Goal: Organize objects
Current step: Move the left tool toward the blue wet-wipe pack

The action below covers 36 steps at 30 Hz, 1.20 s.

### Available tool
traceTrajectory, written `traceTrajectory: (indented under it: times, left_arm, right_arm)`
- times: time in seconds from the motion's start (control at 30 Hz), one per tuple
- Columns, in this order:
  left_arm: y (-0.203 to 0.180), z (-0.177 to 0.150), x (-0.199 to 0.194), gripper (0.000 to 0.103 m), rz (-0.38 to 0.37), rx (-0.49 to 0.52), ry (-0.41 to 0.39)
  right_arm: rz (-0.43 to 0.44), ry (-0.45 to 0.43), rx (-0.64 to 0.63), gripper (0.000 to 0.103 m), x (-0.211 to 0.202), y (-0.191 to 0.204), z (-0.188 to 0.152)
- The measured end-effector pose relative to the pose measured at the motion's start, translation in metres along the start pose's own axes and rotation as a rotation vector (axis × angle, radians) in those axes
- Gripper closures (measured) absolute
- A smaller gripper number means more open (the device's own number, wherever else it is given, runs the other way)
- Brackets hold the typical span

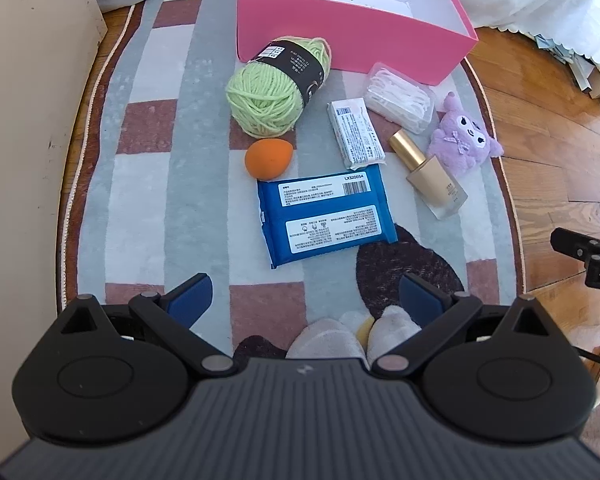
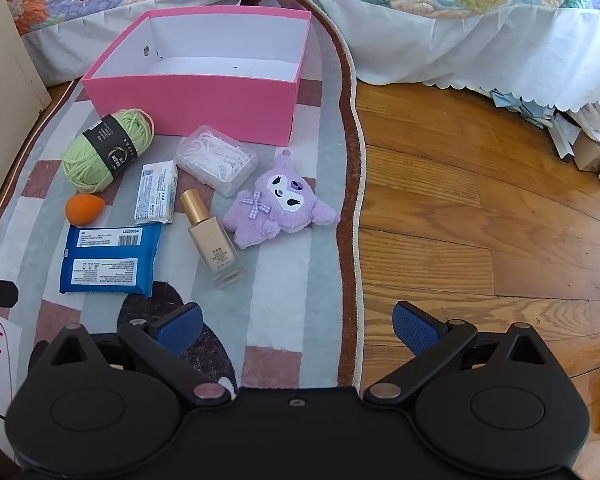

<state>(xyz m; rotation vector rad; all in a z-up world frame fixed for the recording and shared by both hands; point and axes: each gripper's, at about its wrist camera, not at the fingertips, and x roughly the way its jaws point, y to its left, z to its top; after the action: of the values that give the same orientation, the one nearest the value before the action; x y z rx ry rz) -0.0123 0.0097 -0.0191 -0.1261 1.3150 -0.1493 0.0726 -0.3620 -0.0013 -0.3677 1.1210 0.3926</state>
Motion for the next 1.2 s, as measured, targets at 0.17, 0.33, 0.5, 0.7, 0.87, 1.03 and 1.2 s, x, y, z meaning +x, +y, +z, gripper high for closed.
traceTrajectory:
  times: [0.17, 0.33, 0.5, 0.7, 0.87, 1.03, 1.2]
  left_arm:
    - [0.0003, -0.0006, 0.0012, 0.002, -0.003, -0.006, 0.007]
    - [-0.0011, -0.0007, 0.0, 0.002, 0.017, 0.003, 0.004]
    - [-0.0025, -0.0006, 0.0006, 0.002, 0.025, 0.008, 0.008]
    - [-0.0027, 0.0007, 0.0024, 0.001, 0.027, 0.008, 0.017]
    - [-0.0026, 0.0009, 0.0027, 0.001, 0.027, 0.005, 0.018]
    - [-0.0023, -0.0017, 0.0039, 0.001, 0.03, 0.004, 0.018]
    - [-0.0019, -0.0021, 0.0048, 0.001, 0.03, 0.001, 0.025]
  right_arm:
    - [0.001, 0.001, 0.0, 0.001, 0.0005, 0.0002, -0.0006]
    - [0.018, 0.003, -0.005, 0.001, -0.0007, 0.0017, -0.0013]
    - [0.032, 0.004, -0.027, 0.001, -0.0018, 0.0072, -0.0014]
    - [0.028, 0.009, -0.026, 0.001, -0.0006, 0.0065, -0.0012]
    - [0.028, 0.01, -0.026, 0.001, -0.0007, 0.006, -0.0017]
    - [0.029, 0.011, -0.032, 0.001, -0.0003, 0.0064, -0.0017]
    - [0.029, 0.014, -0.033, 0.001, -0.0003, 0.006, -0.0015]
